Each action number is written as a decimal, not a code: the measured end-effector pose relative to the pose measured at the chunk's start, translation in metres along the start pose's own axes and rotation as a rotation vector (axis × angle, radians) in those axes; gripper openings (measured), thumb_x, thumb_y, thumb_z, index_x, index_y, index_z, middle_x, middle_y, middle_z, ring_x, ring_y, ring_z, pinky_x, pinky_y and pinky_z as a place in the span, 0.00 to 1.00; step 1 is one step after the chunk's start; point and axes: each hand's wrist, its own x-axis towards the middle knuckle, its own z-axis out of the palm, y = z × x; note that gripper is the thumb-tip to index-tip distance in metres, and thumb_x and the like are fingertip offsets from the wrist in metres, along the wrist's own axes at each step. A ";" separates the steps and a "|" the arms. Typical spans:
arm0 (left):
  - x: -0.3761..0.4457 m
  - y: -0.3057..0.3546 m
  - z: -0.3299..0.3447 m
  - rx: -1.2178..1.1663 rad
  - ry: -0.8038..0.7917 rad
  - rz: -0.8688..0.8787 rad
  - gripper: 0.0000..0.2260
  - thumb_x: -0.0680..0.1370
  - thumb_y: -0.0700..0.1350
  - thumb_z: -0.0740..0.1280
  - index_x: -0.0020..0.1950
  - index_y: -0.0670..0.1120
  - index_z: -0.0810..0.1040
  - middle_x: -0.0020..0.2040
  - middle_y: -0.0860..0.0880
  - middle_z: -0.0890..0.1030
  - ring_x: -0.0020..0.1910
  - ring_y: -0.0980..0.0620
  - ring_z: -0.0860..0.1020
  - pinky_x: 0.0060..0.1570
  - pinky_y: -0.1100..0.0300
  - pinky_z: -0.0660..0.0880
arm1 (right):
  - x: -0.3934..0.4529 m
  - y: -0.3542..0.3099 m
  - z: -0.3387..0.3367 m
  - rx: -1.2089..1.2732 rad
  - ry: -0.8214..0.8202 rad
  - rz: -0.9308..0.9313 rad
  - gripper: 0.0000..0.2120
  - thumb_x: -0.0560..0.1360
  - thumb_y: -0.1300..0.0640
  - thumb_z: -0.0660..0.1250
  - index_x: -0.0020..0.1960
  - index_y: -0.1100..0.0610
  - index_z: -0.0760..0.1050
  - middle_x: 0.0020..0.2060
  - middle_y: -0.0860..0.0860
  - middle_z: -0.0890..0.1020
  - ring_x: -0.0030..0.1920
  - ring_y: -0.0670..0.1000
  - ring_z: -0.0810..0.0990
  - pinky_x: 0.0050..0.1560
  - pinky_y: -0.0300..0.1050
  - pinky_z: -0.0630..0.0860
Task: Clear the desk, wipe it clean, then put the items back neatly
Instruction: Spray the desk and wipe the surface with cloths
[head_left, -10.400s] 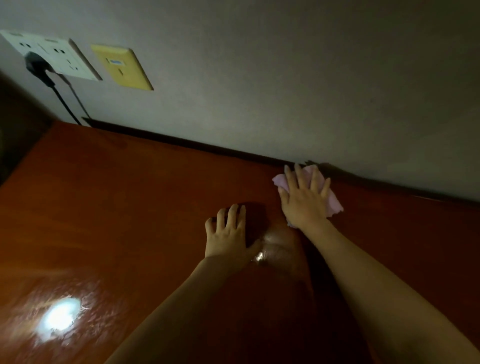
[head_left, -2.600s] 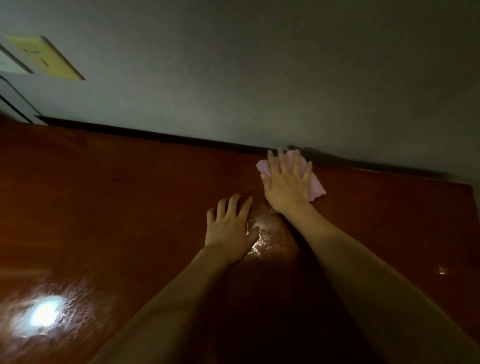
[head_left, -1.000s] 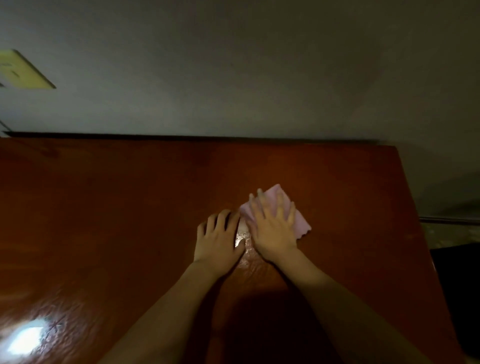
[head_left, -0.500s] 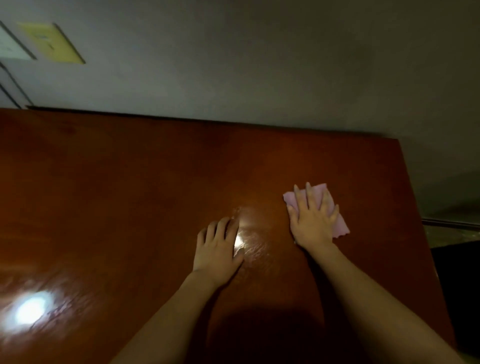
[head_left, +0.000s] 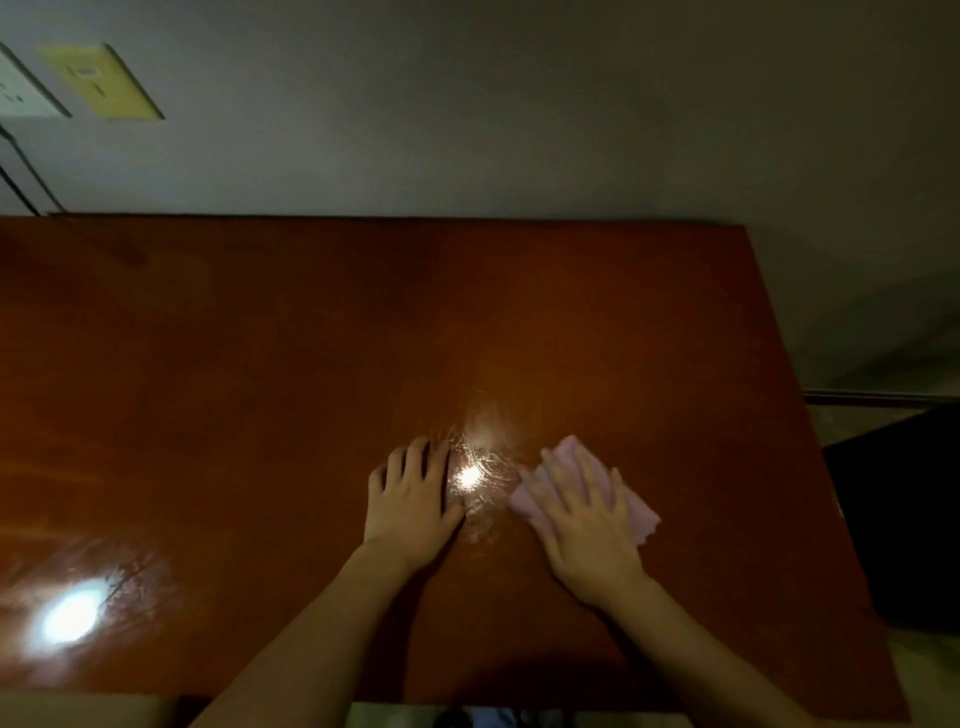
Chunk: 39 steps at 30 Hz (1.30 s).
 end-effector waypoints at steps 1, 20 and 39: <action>-0.001 0.002 0.000 -0.008 0.002 -0.007 0.30 0.79 0.61 0.49 0.78 0.50 0.48 0.77 0.47 0.52 0.75 0.47 0.52 0.71 0.50 0.53 | -0.001 0.011 -0.001 0.000 0.009 0.070 0.27 0.81 0.41 0.38 0.73 0.47 0.63 0.74 0.52 0.63 0.74 0.59 0.57 0.64 0.71 0.60; -0.101 -0.009 0.044 -0.007 0.032 0.054 0.29 0.80 0.58 0.53 0.78 0.51 0.47 0.77 0.48 0.52 0.75 0.46 0.52 0.71 0.50 0.54 | -0.067 -0.076 0.026 -0.034 -0.009 0.052 0.24 0.78 0.43 0.49 0.71 0.48 0.66 0.72 0.49 0.67 0.73 0.60 0.59 0.62 0.70 0.65; -0.119 -0.001 0.053 -0.006 0.049 0.070 0.28 0.80 0.57 0.54 0.77 0.49 0.50 0.76 0.46 0.55 0.74 0.46 0.54 0.70 0.50 0.56 | -0.062 -0.088 0.024 -0.001 0.014 0.121 0.27 0.79 0.40 0.36 0.77 0.45 0.37 0.73 0.47 0.34 0.74 0.60 0.32 0.67 0.67 0.34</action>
